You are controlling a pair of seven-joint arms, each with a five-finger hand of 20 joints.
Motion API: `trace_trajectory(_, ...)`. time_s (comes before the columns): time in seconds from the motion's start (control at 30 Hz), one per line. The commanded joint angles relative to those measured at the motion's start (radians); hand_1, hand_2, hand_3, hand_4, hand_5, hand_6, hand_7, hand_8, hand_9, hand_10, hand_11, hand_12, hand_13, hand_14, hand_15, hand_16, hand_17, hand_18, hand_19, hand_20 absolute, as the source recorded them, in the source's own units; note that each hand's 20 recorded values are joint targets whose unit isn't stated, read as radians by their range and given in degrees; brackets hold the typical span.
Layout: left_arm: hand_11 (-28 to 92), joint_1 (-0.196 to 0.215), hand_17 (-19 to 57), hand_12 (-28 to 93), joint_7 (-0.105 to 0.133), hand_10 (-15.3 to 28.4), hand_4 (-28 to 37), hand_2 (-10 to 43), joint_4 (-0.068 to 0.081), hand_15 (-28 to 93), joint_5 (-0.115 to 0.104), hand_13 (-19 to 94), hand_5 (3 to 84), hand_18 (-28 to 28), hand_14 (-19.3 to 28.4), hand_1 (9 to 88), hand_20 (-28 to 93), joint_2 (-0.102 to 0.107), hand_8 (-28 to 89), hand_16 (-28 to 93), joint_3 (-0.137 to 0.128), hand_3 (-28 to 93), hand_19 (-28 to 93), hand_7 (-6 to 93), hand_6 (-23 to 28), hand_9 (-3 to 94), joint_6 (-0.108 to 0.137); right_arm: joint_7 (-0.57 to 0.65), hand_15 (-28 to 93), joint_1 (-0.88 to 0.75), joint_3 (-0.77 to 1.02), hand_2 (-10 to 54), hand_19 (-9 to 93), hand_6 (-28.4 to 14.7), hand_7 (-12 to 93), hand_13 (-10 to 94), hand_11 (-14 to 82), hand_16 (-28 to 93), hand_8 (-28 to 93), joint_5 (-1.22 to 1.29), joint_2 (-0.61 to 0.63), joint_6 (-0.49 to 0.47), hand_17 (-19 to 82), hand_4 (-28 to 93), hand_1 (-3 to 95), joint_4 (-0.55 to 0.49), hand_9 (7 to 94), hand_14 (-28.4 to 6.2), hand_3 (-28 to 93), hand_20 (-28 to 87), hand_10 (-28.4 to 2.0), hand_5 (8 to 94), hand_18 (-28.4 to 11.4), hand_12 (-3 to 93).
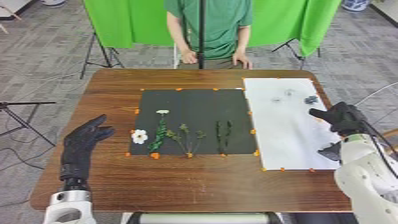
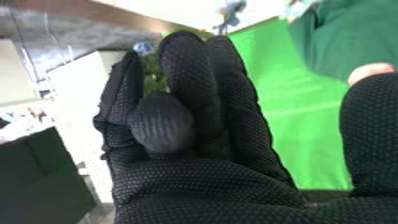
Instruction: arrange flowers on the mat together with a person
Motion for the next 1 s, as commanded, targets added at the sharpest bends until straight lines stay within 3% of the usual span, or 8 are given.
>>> trace_trajectory(0.03, 21, 0.016, 15.6, 15, -0.005, 15.5, -20.6, -0.8, -0.002, 23, -0.002, 50, 52.1, 13.3, 18.5, 25.4, 22, -0.007, -6, -2, -0.002, 71, 14, 13.1, 3.0, 56.8, -0.001, 0.044, 83, 0.043, -0.012, 7.5, 71, -5.9, 7, 66, 47.0, 39, -9, 0.007, 0.004, -0.092, 29, -15, 14.6, 0.012, 68.9, -18.6, 56, 51, -20.9, 63.9, -27.2, 40.0)
trace_trajectory(0.53, 21, 0.016, 15.5, 15, -0.004, 15.5, -20.7, -0.8, -0.001, 23, -0.003, 50, 52.1, 13.4, 18.5, 25.5, 22, -0.008, -6, -2, -0.002, 71, 14, 13.0, 3.1, 56.7, -0.002, 0.046, 82, 0.027, -0.001, 7.7, 70, -6.8, 6, 65, 46.0, 39, -8, 0.019, -0.004, -0.092, 29, -15, 13.4, 0.002, 68.1, -18.9, 56, 51, -21.1, 60.9, -27.3, 40.0)
trace_trajectory(0.73, 21, 0.006, 15.5, 15, -0.009, 15.6, -20.8, -0.8, 0.004, 23, -0.004, 50, 52.1, 13.4, 18.5, 25.5, 22, -0.003, -6, -2, -0.001, 71, 14, 13.0, 3.1, 56.7, -0.009, 0.038, 81, -0.015, 0.040, 6.6, 69, -6.7, 6, 64, 44.0, 39, -8, 0.151, -0.026, -0.054, 28, -15, 15.6, -0.031, 67.3, -18.7, 56, 50, -20.8, 60.2, -27.1, 38.6)
trace_trajectory(0.87, 21, 0.000, 15.5, 15, -0.011, 15.6, -20.8, -0.8, 0.007, 23, -0.003, 50, 52.1, 13.4, 18.5, 25.5, 22, 0.001, -6, -2, 0.001, 71, 14, 13.1, 3.1, 56.7, -0.012, -0.006, 70, -0.055, 0.077, 5.9, 61, -6.0, 7, 60, 30.5, 32, -8, 0.347, -0.052, 0.029, 25, -15, 16.7, -0.051, 65.9, -19.7, 58, 44, -20.3, 56.3, -25.2, 31.6)
trace_trajectory(1.0, 21, -0.003, 15.5, 15, -0.011, 15.5, -20.8, -0.8, 0.009, 23, -0.003, 50, 52.1, 13.4, 18.6, 25.5, 22, 0.005, -6, -2, 0.002, 71, 14, 13.1, 3.0, 56.7, -0.016, -0.052, 48, -0.081, 0.075, 6.1, 55, -5.8, 7, 61, 18.0, 24, -7, 0.397, -0.064, 0.110, 23, -15, 16.7, -0.054, 61.6, -18.4, 59, 40, -20.3, 54.1, -23.7, 25.3)
